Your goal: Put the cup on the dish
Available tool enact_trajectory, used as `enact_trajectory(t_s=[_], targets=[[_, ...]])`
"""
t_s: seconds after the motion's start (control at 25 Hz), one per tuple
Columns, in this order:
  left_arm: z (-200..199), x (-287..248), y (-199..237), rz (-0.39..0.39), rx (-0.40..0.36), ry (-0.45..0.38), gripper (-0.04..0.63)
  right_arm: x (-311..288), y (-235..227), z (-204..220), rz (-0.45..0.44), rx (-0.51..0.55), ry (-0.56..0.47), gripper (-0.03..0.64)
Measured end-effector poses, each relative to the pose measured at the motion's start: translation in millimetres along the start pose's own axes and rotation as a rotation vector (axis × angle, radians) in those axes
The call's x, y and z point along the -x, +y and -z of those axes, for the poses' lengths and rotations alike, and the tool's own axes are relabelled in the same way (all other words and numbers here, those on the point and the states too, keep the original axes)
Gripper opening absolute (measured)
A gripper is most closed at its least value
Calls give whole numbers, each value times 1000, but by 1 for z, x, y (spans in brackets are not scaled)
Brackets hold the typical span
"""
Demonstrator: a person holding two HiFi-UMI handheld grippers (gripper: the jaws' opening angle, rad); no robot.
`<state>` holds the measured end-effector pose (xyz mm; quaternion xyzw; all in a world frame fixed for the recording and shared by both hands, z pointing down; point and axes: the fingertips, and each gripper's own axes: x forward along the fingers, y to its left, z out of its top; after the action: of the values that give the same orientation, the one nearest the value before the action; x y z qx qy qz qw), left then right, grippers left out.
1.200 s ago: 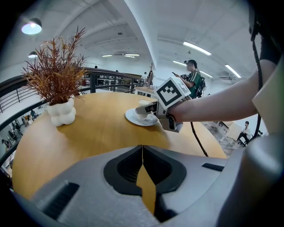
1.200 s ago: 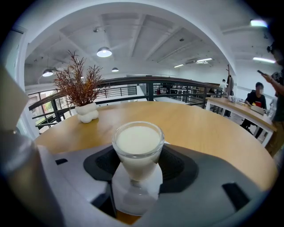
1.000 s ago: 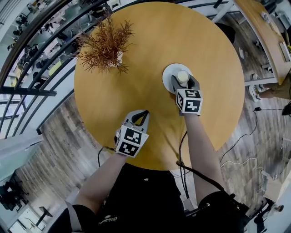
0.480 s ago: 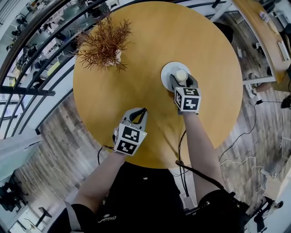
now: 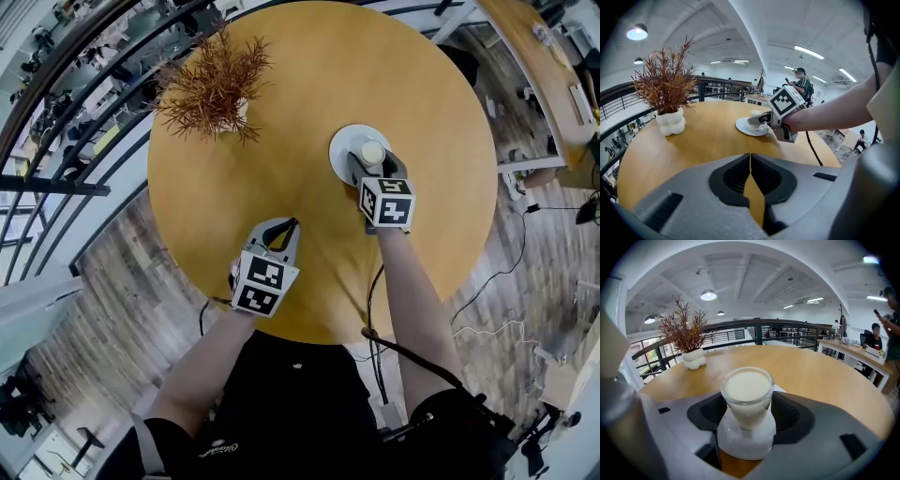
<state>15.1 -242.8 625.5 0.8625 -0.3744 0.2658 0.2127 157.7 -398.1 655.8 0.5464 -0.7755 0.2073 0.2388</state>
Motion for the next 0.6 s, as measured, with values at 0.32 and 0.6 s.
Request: enact_trajectory(t_s=[0.32, 0.6], targets=[[4, 2, -1, 5, 2, 4, 9, 1, 3, -1, -3, -18, 0, 310], [4, 4, -1, 6, 3, 1, 9, 3, 5, 1, -4, -18, 8, 310]])
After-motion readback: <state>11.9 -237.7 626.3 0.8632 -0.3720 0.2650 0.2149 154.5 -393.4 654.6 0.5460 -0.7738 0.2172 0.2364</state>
